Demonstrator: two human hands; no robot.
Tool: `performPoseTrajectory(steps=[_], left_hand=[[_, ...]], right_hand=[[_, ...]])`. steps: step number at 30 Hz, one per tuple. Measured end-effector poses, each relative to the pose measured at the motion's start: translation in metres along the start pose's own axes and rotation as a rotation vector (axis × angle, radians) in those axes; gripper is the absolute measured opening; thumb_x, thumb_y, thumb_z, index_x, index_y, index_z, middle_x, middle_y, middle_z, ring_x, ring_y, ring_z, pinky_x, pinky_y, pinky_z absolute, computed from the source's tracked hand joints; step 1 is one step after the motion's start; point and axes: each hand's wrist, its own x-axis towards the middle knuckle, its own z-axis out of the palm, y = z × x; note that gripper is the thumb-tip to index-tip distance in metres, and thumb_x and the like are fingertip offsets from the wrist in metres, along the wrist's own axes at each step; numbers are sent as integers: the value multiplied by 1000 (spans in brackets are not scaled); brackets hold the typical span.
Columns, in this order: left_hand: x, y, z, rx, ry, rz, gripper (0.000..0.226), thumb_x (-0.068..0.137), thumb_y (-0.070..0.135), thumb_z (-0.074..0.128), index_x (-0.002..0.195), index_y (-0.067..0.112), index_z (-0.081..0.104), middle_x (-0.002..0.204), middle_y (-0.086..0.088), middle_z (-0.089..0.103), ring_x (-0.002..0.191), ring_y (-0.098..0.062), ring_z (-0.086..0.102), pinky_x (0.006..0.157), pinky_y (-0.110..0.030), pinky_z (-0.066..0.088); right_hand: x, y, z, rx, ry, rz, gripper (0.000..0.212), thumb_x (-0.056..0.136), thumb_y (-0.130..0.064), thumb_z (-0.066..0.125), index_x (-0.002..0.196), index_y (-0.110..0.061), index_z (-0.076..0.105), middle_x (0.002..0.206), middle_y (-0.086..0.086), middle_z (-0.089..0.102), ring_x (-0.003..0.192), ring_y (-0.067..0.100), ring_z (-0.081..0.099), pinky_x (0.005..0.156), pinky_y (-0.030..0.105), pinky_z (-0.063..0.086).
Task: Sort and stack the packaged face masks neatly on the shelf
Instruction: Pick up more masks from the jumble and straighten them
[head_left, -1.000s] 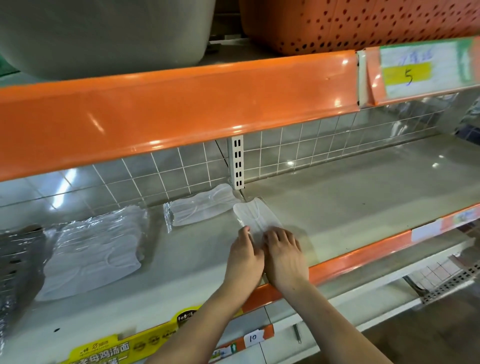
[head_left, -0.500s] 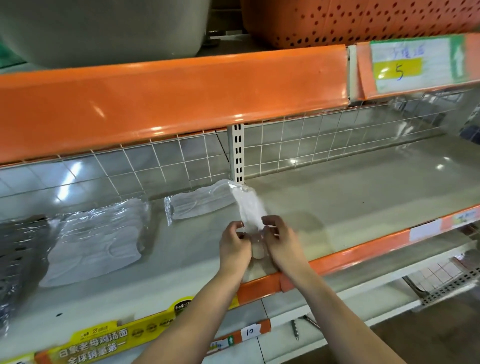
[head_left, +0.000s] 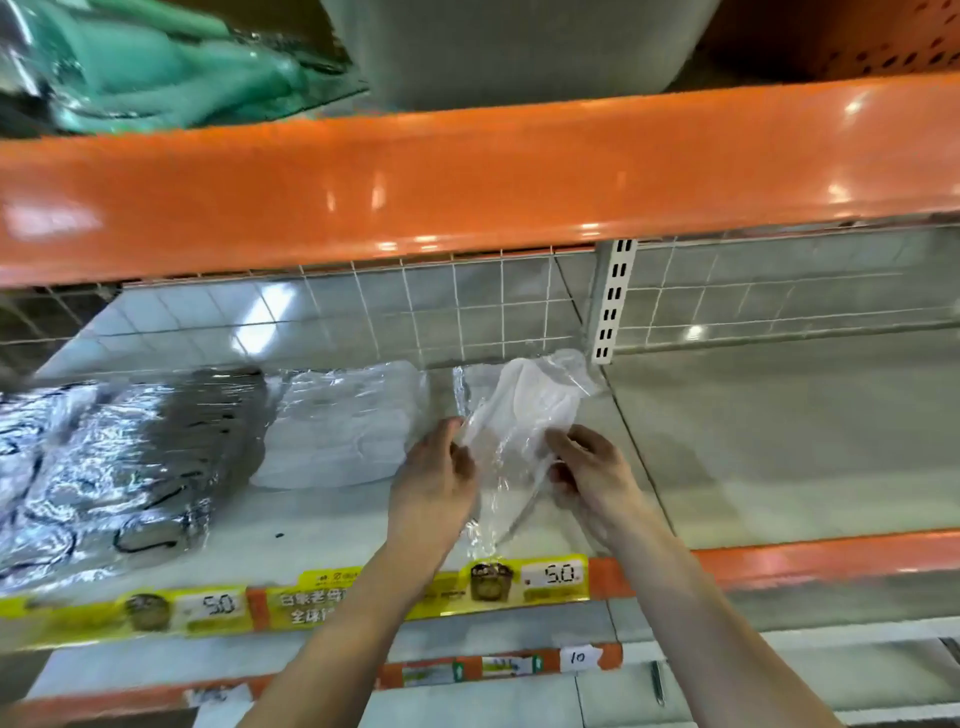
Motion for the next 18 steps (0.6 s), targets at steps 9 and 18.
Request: performPoseTrajectory(steps=[9, 18], left_hand=[[-17, -66, -36, 391, 137, 297, 43, 78, 45, 53, 112, 23, 66, 110, -1, 67, 105, -26, 63, 81, -41, 50], [0, -138, -70, 248, 139, 368, 29, 79, 20, 49, 81, 23, 77, 92, 0, 74, 91, -22, 70, 76, -34, 54]], right_hand=[[-20, 19, 96, 362, -69, 177, 20, 87, 14, 52, 88, -5, 53, 65, 11, 63, 53, 15, 63, 52, 20, 53], [-14, 40, 136, -4, -28, 39, 12, 84, -4, 61, 92, -13, 60, 77, 8, 64, 65, 21, 57, 56, 28, 47]])
